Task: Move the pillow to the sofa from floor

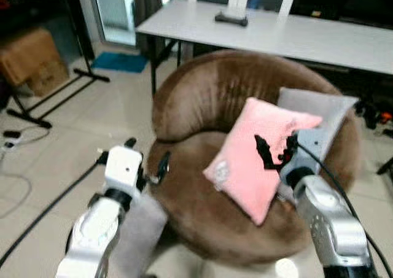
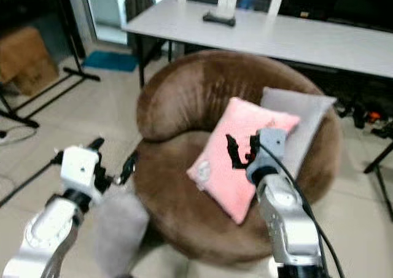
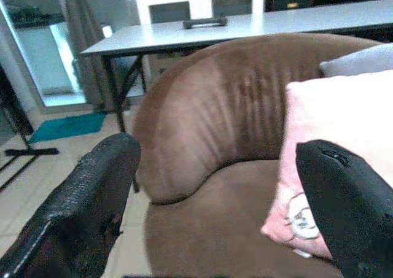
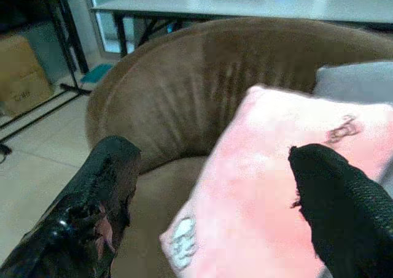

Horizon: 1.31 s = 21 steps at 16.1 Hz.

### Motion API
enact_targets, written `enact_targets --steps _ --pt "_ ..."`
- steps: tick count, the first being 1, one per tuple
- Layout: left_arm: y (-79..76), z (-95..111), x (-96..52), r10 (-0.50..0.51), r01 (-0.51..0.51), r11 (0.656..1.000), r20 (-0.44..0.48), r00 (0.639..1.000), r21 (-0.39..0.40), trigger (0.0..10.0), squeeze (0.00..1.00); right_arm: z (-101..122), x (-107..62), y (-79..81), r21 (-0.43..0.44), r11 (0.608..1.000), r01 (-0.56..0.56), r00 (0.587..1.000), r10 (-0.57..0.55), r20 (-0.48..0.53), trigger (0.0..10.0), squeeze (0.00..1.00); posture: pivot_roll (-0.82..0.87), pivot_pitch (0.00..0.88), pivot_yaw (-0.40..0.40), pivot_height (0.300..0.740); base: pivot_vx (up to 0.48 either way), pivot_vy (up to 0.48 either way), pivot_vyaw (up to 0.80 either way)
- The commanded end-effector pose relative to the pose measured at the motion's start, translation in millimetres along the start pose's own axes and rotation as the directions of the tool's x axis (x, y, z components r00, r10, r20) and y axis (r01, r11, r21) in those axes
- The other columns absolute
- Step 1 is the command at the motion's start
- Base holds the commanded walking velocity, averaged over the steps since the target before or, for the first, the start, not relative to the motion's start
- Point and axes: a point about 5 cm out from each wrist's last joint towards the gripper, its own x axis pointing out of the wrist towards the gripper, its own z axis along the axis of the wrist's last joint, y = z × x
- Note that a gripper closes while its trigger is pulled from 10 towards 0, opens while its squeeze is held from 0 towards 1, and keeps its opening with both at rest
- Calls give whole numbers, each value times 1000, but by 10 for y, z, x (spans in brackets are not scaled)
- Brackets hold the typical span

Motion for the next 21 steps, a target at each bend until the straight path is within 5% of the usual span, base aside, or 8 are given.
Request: enact_targets --steps 1,6,15,21 --pt "21 -17 -13 14 -14 1000 -10 1000 8 10000 0 48 20 39 -9 1000 -27 1000 27 15 10000 0 134 0 -63 740 0 292 0" --pt "15 -15 0 15 -15 1000 -9 1000 3 10000 0 52 13 5 -4 1000 -6 1000 6 20 10000 0 123 0 -66 740 0 293 0" --pt "28 -10 35 15 -15 1000 -1 1000 -1 10000 0 62 26 26 -27 1000 0 1000 0 20 10000 0 110 0 -70 740 0 295 -735" --pt "41 -1 30 9 -9 1000 2 1000 6 10000 0 31 24 37 -48 999 -5 1000 5 12 10000 0 114 0 -68 740 0 317 0"
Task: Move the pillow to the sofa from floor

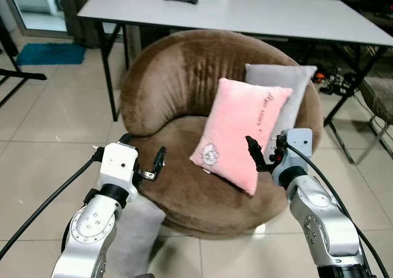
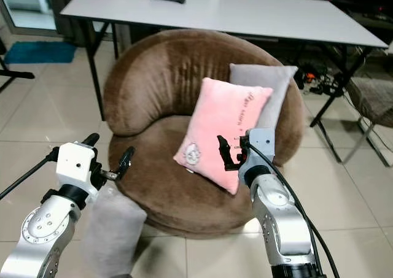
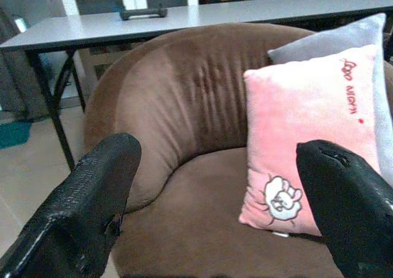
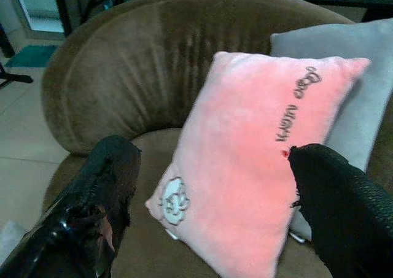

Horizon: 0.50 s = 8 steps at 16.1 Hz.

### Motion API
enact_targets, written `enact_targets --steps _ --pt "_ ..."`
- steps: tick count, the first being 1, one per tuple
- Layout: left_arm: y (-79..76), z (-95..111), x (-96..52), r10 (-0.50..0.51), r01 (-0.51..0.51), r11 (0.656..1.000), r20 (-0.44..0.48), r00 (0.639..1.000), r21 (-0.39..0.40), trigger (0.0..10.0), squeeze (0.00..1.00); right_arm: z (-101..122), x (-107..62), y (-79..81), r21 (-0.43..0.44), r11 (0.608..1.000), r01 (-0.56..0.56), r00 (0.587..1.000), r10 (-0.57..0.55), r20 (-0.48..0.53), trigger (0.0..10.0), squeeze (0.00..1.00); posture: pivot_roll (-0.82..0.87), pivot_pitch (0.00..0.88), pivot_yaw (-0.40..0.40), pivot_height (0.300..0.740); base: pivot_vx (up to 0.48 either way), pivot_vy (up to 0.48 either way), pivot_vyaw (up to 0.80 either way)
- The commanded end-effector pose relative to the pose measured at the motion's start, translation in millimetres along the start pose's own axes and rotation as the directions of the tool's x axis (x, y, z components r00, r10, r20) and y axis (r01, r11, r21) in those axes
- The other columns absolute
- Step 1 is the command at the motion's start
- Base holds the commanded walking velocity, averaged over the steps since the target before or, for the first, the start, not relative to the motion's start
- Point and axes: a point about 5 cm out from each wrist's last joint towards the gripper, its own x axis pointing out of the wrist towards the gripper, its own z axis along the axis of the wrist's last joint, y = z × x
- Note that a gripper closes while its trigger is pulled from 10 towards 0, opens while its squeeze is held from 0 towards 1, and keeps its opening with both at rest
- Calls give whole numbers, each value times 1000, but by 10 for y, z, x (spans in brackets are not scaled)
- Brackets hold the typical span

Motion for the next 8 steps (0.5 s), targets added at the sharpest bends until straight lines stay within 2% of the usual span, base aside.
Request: enact_targets --steps 1,8 --pt "-6 -6 -3 -6 6 1000 -6 1000 1 10000 0 8 5 -58 -1 1000 27 1000 -27 6 10000 0 127 0 -77 740 0 345 0" --pt "-2 -19 -8 4 -4 1000 -11 1000 -1 10000 0 0 26 -53 -3 999 34 999 -34 5 10000 0 132 0 -79 740 0 344 0"
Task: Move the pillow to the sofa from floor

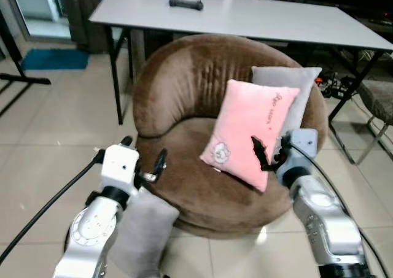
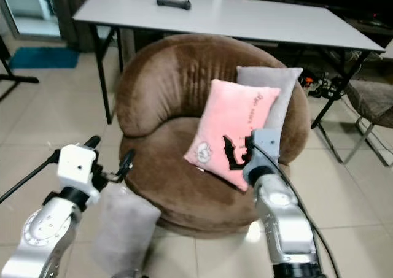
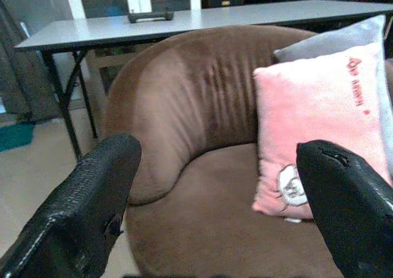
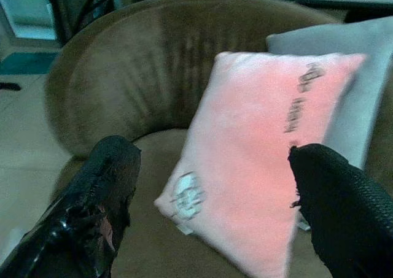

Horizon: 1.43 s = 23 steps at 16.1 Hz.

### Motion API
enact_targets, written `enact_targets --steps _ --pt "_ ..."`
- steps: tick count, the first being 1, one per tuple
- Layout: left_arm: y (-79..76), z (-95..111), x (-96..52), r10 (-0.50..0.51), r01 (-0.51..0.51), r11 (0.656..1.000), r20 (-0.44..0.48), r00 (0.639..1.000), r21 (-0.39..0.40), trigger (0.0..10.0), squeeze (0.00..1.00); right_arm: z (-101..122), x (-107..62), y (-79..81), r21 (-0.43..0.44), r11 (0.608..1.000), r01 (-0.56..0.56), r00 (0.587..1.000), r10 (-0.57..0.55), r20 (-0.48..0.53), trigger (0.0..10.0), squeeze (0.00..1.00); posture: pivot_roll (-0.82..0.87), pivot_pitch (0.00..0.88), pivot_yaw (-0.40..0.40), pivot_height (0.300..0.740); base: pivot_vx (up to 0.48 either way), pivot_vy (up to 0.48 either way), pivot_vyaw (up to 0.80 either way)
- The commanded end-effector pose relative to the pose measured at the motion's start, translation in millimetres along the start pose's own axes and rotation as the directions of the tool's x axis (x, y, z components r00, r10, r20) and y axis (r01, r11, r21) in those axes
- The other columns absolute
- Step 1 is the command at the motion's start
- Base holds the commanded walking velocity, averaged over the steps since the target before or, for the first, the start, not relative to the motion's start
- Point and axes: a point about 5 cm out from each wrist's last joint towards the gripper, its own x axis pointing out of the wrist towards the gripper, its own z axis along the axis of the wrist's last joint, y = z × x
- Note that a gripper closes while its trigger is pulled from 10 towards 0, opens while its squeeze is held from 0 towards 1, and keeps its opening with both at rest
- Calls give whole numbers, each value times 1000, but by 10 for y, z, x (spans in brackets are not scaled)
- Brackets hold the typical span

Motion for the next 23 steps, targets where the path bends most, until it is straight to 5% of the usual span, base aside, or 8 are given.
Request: enact_targets --steps 1,4,23 --pt "-15 21 23 -3 3 1000 6 1000 -1 10000 0 58 3 -74 -25 999 26 1000 -25 19 10000 0 132 0 -78 740 0 345 0" --pt "-8 23 25 0 0 1000 6 1000 0 10000 0 53 8 -81 -24 999 30 999 -29 15 10000 0 132 0 -77 740 0 345 0" --pt "25 23 26 5 -5 1000 -4 1000 4 10000 0 9 -15 -96 -19 999 47 999 -47 -1 10000 0 130 0 -71 740 0 345 -786"
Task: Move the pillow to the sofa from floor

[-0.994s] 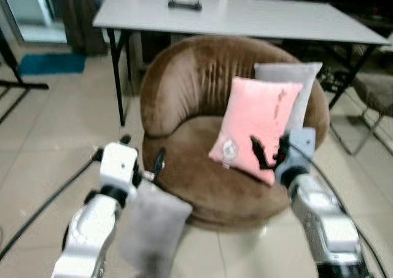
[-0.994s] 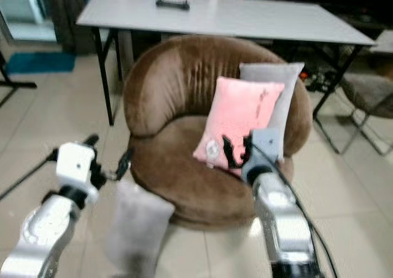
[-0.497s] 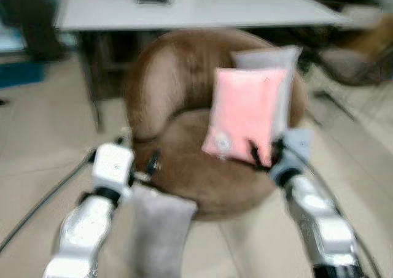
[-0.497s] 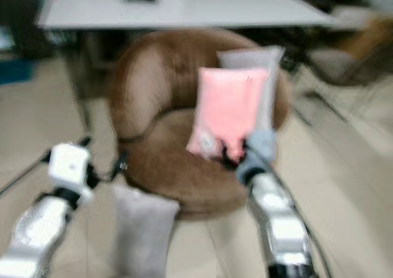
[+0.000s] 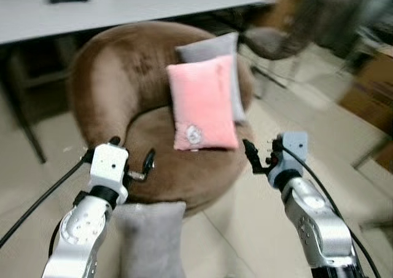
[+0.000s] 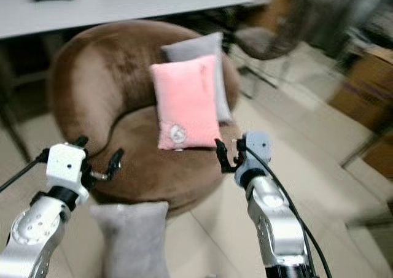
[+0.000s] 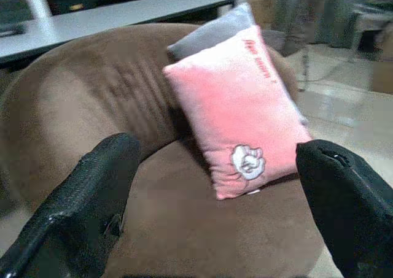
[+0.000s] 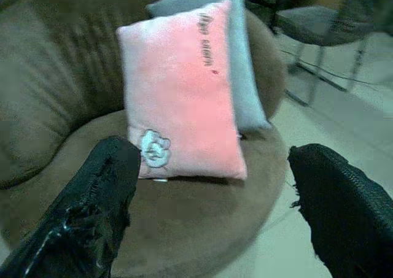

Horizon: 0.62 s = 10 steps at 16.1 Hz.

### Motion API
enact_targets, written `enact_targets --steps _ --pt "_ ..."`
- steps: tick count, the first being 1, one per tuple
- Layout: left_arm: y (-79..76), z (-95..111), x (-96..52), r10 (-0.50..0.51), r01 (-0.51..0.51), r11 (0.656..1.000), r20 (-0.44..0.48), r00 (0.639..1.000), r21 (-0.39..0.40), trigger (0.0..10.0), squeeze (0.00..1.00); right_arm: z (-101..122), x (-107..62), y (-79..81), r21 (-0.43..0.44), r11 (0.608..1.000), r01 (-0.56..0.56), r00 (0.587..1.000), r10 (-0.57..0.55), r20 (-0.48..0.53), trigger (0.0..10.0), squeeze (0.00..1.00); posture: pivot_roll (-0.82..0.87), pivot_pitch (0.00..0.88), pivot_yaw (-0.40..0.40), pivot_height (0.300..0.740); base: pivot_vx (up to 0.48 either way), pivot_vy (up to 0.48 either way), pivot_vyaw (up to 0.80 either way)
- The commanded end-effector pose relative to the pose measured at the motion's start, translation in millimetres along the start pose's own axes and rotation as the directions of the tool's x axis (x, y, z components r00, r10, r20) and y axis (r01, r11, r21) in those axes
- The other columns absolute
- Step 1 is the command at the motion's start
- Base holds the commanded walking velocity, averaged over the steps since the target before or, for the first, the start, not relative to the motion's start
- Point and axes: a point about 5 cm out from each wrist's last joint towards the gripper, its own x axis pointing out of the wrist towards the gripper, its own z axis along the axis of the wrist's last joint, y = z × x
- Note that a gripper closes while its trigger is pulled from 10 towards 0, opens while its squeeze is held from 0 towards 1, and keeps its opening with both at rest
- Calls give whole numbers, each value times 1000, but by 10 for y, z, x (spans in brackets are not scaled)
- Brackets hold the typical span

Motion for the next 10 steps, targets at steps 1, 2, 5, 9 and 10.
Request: enact_targets --steps 1,2,5,9,10 --pt "-76 21 14 -26 26 1000 7 1000 -9 10000 0 14 -14 -89 -10 999 33 999 -33 3 10000 0 133 0 -73 740 0 345 0" --pt "-72 21 11 -25 25 1000 7 1000 -9 10000 0 14 -13 -84 -10 999 32 999 -32 4 10000 0 135 0 -73 740 0 341 0" --pt "-68 20 5 -25 25 1000 5 1000 -9 10000 0 1 -14 -78 -15 999 30 1000 -30 0 10000 0 135 0 -73 740 0 345 0" --pt "-74 16 3 -27 27 1000 2 1000 -9 10000 0 -9 -21 -85 -15 999 34 999 -34 -3 10000 0 135 0 -71 740 0 345 0" --pt "-72 16 1 -28 28 1000 2 1000 -8 10000 0 -11 -24 -83 -13 999 36 999 -36 -3 10000 0 135 0 -70 740 0 345 0"
